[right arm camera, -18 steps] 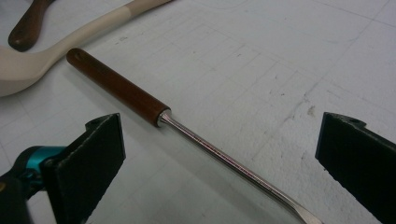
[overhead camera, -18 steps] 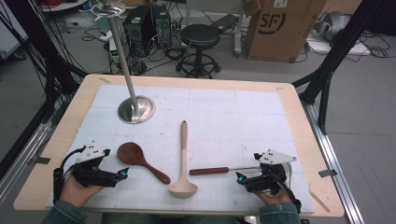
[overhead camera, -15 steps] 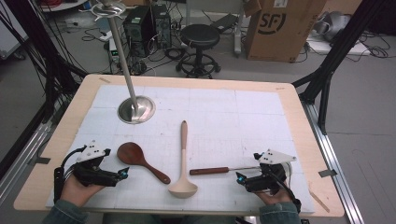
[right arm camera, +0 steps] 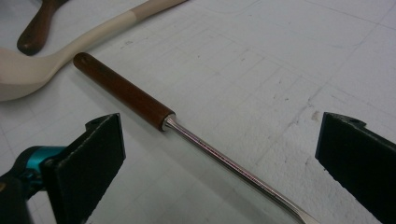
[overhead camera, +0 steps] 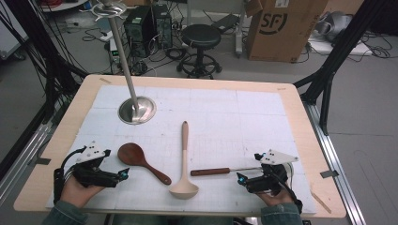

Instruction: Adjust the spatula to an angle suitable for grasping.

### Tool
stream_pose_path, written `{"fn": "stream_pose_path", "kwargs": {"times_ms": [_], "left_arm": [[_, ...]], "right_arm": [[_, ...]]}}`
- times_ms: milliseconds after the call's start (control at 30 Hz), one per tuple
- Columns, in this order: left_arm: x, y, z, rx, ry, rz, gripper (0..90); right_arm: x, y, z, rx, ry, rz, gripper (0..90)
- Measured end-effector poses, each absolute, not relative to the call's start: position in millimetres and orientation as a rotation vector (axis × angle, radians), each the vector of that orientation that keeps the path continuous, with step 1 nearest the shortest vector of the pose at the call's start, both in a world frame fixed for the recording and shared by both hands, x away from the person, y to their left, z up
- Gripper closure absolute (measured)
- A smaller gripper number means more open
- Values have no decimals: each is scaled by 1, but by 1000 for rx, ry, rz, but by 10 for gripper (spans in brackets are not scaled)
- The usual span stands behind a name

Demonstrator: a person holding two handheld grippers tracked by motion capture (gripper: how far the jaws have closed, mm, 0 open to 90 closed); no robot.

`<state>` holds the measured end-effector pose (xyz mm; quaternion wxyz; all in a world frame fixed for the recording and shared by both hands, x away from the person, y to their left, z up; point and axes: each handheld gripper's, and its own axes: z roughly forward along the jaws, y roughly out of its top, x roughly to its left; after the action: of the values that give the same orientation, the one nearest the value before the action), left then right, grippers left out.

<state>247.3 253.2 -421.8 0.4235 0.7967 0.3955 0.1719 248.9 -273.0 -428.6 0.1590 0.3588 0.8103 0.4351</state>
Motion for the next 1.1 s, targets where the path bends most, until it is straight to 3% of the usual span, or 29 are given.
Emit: {"fn": "stream_pose_path", "kwargs": {"times_ms": [667,1100], "left_arm": [[251,256,-422,1985,995,430,17],[253,254,-423,1984,997,423,17]], "right_arm": [[278,-264,-387,891,2390,1208,4],[289,-259,-385,871,2438,1235,4]]}}
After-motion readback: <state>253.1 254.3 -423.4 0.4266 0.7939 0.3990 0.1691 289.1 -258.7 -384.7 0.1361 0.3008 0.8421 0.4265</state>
